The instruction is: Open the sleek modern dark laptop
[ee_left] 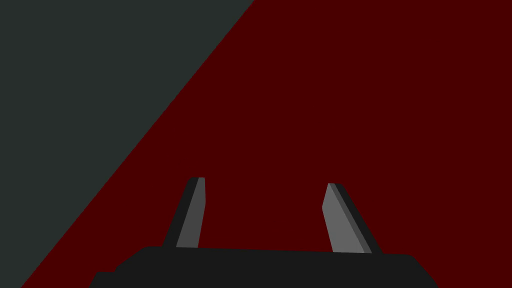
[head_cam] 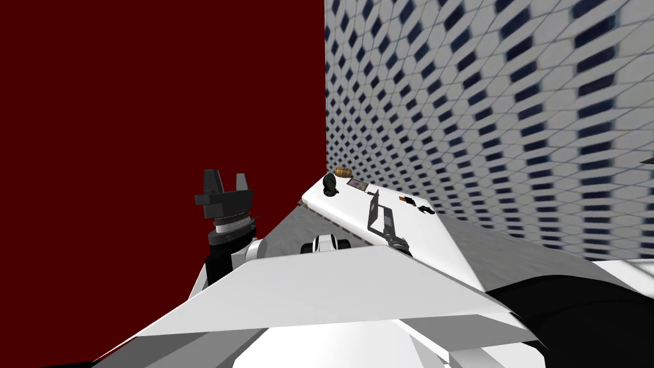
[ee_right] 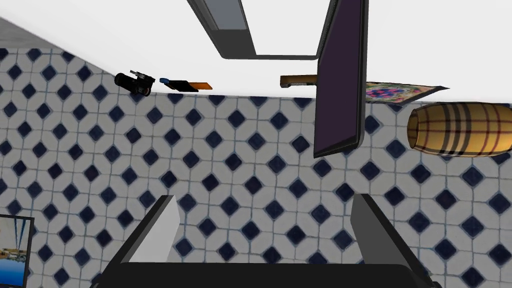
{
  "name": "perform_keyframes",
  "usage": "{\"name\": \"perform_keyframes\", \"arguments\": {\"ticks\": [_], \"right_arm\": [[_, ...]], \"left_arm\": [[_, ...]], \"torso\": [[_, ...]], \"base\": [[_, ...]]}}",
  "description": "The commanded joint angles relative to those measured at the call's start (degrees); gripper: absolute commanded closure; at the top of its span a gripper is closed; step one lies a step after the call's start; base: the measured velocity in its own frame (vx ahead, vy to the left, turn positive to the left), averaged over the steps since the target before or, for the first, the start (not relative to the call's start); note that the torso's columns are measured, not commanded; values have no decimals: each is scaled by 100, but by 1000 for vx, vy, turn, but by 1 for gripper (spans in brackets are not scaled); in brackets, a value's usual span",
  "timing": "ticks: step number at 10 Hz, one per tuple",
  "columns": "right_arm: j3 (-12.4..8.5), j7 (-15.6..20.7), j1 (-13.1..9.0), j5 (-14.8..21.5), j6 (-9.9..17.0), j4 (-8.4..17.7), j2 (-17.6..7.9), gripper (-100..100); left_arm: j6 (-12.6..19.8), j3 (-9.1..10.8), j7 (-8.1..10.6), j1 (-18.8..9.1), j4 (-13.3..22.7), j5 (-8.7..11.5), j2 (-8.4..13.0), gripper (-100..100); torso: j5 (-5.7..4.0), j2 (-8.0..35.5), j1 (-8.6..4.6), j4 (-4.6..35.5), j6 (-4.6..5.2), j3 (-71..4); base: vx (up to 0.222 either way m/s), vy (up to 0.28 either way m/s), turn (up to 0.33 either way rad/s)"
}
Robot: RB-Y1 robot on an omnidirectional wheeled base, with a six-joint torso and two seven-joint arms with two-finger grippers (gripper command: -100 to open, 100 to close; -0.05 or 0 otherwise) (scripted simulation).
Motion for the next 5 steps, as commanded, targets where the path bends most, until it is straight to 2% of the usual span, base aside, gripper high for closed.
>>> {"name": "perform_keyframes", "arguments": {"ticks": [1,2,3,4,5], "right_arm": [[-170,34,-56,376,87,365,91,-100],[-235,99,-49,544,245,587,119,-100],[-235,99,-49,592,245,587,119,-100],[-299,166,-44,795,395,802,149,-100],[-299,166,-44,795,395,802,149,-100]], "left_arm": [[0,0,0,-1,0,0,0,0],[0,0,0,0,0,0,0,0],[0,0,0,0,0,0,0,0],[0,0,0,0,0,0,0,0],[0,0,0,0,0,0,0,0]], "torso": [[0,-5,1,-1,-6,-2],[1,-1,1,-1,2,-2],[1,0,6,0,-4,0],[2,3,1,1,-1,1],[0,-5,-1,0,-4,-2]], "base": [[53,26,92],[53,36,177],[48,21,113],[71,12,196],[58,9,121]]}}
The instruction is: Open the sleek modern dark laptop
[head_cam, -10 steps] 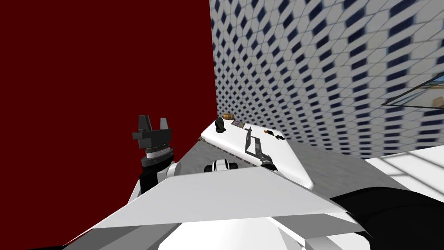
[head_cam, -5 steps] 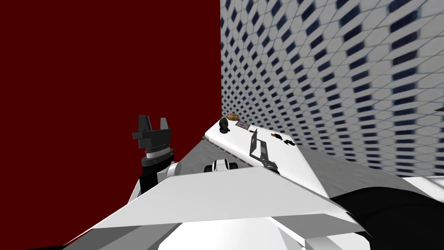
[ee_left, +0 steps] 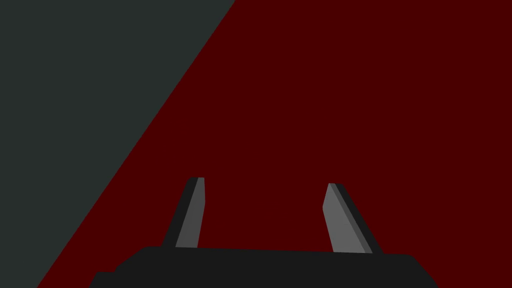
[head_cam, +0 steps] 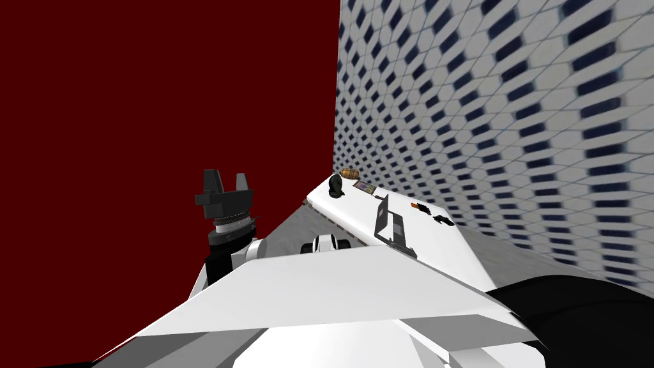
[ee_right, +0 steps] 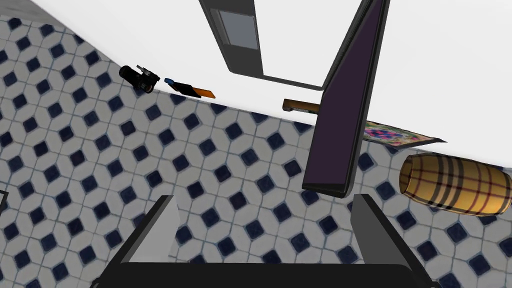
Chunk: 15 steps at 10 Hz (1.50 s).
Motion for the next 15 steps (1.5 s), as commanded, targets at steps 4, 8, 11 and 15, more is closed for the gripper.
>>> {"name": "perform_keyframes", "arguments": {"ticks": [4,8,11,15], "right_arm": [[-182,130,-9,581,358,543,114,-100],[-298,263,-13,876,609,917,189,-100],[-406,387,-21,1210,834,1254,257,-100],[-501,497,-30,1470,1033,1551,299,-100]], "left_arm": [[0,0,0,0,0,0,0,0],[0,0,0,0,0,0,0,0],[0,0,0,0,0,0,0,0],[0,1,0,1,0,0,0,0]], "torso": [[2,-6,6,-1,0,-3],[2,8,4,2,1,4],[1,7,7,2,-1,5],[2,22,7,4,5,12]], "base": [[52,6,168],[60,-4,157],[44,-3,166],[57,-16,133]]}}
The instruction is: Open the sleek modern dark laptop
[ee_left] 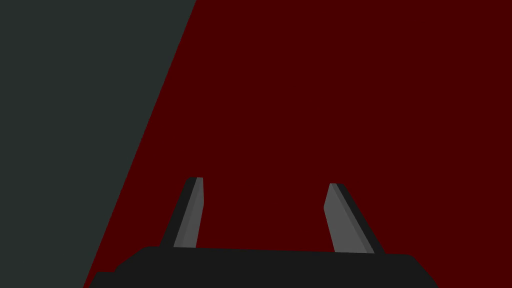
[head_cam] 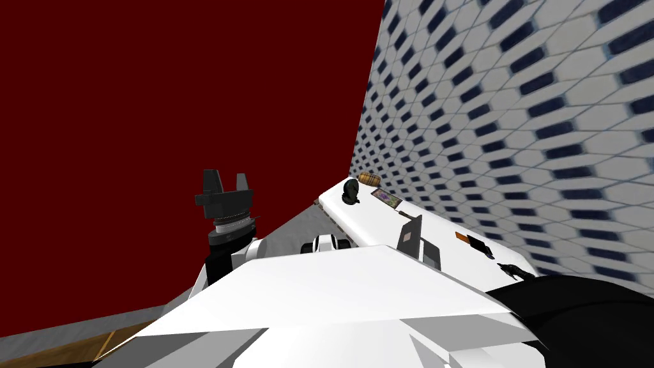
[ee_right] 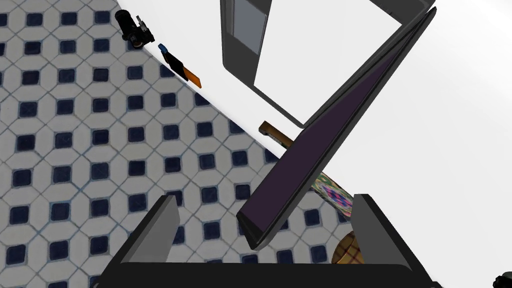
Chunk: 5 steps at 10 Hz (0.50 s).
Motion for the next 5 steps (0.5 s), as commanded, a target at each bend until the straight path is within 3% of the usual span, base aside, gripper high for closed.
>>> {"name": "perform_keyframes", "arguments": {"ticks": [1,5], "right_arm": [[-86,29,-15,282,187,316,14,-100],[-230,188,-29,684,492,757,-2,-100]], "left_arm": [[0,-1,0,-1,0,0,0,0],[0,0,0,0,0,0,0,0]], "torso": [[1,-2,1,1,-6,1],[-1,-19,-1,-5,-3,-11]], "base": [[55,-10,302],[64,-20,180]]}}
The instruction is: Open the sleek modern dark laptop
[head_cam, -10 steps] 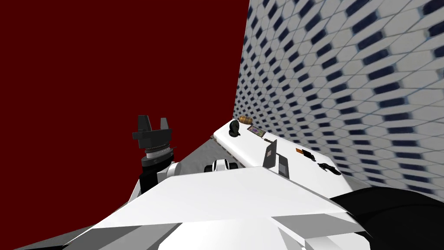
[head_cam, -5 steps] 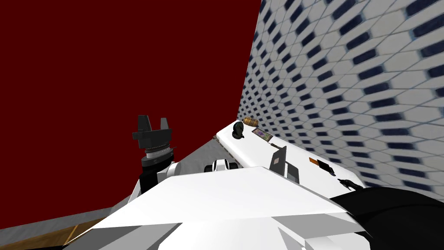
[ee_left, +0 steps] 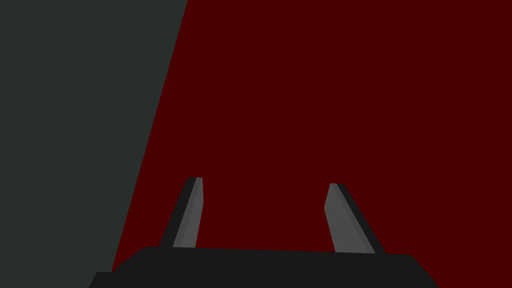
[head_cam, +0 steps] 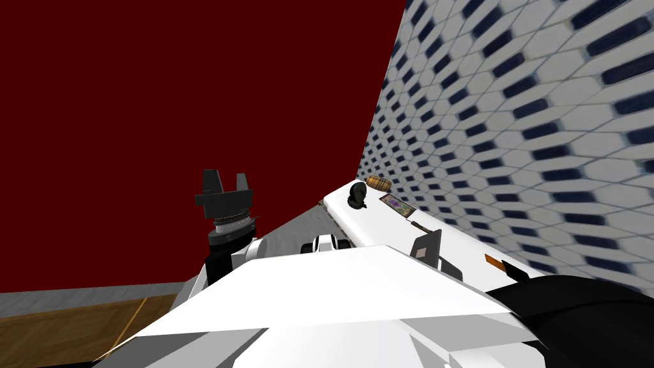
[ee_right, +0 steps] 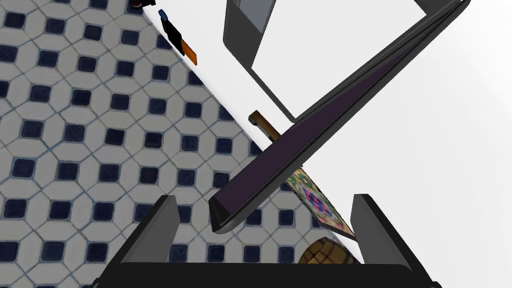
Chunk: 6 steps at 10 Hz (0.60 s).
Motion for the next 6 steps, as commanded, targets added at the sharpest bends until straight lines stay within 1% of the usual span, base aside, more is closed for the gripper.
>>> {"name": "perform_keyframes", "arguments": {"ticks": [1,2,3,4,5,6], "right_arm": [[-41,38,0,98,74,108,-13,-100],[14,34,-183,165,253,275,61,-100],[34,29,-244,184,308,327,86,-100],[22,13,-195,181,245,306,49,-100],[-16,42,-92,137,171,197,23,100],[-46,49,-1,109,89,119,-15,100]], "left_arm": [[0,0,0,0,0,0,0,0],[0,0,0,0,0,0,0,0],[0,0,0,-1,0,0,0,0],[0,0,0,-1,1,0,0,0],[0,0,0,0,0,0,0,0],[0,0,0,0,0,0,-1,0]], "torso": [[2,13,3,4,1,8],[1,19,3,5,2,12],[-2,21,-10,7,-3,14],[-4,14,-12,5,0,10],[1,0,1,0,3,0],[-22,-14,5,-6,7,0]], "base": [[1,-2,19],[-32,-35,109],[-43,-48,147],[-15,-15,41],[22,25,-83],[38,41,-127]]}}
